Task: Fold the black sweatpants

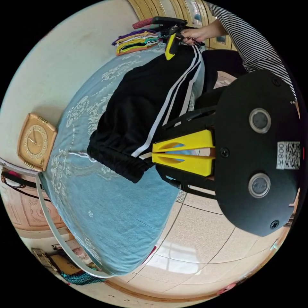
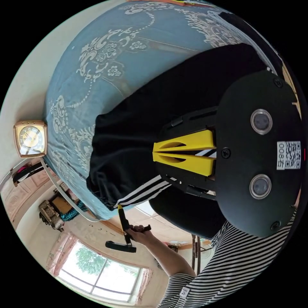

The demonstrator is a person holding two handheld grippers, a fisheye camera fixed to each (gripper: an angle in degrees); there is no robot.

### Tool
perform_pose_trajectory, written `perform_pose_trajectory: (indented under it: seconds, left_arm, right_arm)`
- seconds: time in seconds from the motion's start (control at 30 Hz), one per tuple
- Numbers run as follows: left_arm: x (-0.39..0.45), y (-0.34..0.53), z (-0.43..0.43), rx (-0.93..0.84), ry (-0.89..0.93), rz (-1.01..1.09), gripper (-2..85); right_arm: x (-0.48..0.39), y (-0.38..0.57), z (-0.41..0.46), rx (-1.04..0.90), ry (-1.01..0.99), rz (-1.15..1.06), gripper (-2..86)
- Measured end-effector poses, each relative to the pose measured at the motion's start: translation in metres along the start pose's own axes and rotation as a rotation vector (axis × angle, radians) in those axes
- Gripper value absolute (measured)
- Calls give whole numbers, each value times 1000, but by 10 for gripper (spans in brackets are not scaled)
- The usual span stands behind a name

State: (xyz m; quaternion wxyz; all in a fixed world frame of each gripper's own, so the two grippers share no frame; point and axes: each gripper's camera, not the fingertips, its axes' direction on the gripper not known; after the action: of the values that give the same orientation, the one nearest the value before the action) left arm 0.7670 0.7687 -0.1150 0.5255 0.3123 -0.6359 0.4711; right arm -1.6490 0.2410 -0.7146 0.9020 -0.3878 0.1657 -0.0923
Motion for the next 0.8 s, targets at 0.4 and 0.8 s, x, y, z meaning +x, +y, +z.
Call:
perform_pose_trajectory:
  seconds: [0.4,0.8]
  left_arm:
    - [135,-58,-50,-121,-16,190,1]
    - [301,-146,-123,-133,215,376,11]
  right_arm:
    - [18,168,-31,-123,105,148,0]
    - [110,360,-176,140,70,440,5]
